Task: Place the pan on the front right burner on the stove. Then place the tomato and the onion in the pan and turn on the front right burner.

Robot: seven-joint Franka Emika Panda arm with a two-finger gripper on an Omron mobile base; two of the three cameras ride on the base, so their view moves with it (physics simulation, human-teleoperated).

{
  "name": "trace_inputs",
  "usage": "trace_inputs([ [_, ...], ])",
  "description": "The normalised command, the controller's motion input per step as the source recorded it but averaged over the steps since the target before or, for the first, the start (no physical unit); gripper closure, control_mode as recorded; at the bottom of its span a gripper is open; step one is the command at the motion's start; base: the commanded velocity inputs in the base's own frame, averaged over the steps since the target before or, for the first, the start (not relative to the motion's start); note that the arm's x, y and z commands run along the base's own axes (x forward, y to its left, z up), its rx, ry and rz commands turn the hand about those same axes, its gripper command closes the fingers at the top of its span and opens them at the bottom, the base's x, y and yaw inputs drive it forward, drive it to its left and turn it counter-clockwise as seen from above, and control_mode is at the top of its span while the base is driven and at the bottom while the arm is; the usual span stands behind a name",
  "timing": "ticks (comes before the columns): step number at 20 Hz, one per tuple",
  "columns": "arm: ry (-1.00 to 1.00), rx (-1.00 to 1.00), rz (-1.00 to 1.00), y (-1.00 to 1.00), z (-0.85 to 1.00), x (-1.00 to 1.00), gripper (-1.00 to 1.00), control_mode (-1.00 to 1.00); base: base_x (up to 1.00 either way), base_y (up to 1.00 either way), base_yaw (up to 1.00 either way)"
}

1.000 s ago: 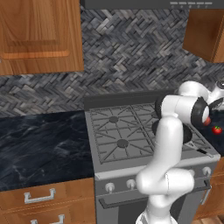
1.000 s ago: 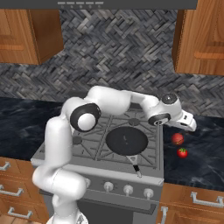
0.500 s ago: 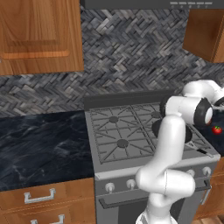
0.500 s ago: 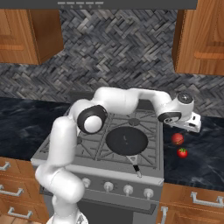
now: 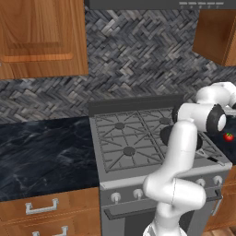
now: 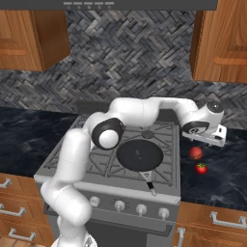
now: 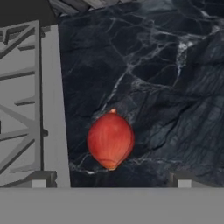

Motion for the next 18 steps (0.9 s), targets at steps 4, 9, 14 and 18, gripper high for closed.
trace_inputs([
  [4, 0.05, 0.0, 0.0, 0.0, -0.02, 0.03, -1.0, -1.0, 0.0, 0.0, 0.0],
  [9, 0.02, 0.0, 0.0, 0.0, 0.0, 0.1, -1.0, -1.0, 0.0, 0.0, 0.0],
  [14, 0.0, 0.0, 0.0, 0.0, -0.01, 0.15, -1.0, -1.0, 0.0, 0.0, 0.0],
  [18, 0.02, 0.0, 0.0, 0.0, -0.09, 0.18, -1.0, -1.0, 0.0, 0.0, 0.0],
])
